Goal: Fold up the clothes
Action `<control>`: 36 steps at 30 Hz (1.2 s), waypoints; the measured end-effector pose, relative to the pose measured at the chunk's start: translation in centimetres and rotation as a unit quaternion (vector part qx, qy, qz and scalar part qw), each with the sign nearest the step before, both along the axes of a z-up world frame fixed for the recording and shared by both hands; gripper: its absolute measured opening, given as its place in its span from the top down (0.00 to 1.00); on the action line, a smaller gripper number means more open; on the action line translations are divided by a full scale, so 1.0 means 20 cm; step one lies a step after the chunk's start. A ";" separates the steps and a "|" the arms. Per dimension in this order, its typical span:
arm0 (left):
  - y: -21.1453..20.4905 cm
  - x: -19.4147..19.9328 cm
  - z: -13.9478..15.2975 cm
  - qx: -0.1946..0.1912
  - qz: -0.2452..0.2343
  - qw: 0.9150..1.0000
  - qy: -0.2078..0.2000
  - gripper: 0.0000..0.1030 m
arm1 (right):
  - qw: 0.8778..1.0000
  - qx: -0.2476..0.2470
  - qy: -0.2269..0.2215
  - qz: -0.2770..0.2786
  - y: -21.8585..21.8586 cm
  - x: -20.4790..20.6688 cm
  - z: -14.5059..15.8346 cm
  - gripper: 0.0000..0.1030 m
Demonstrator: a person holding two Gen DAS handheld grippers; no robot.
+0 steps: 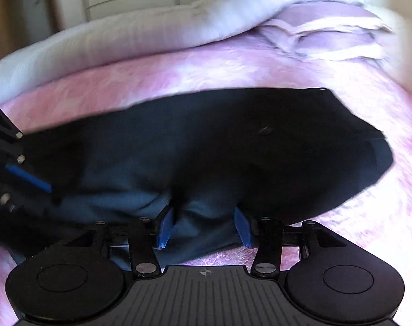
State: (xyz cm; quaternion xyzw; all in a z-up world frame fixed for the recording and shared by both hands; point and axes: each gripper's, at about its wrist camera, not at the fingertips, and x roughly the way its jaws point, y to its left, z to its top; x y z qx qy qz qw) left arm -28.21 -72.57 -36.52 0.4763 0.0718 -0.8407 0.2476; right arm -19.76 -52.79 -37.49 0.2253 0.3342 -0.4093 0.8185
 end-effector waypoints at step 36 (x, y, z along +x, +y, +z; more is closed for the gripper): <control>-0.70 -0.09 -0.12 0.001 0.057 0.998 -0.012 0.98 | 0.995 0.041 0.026 -0.082 -0.09 0.08 0.05 0.43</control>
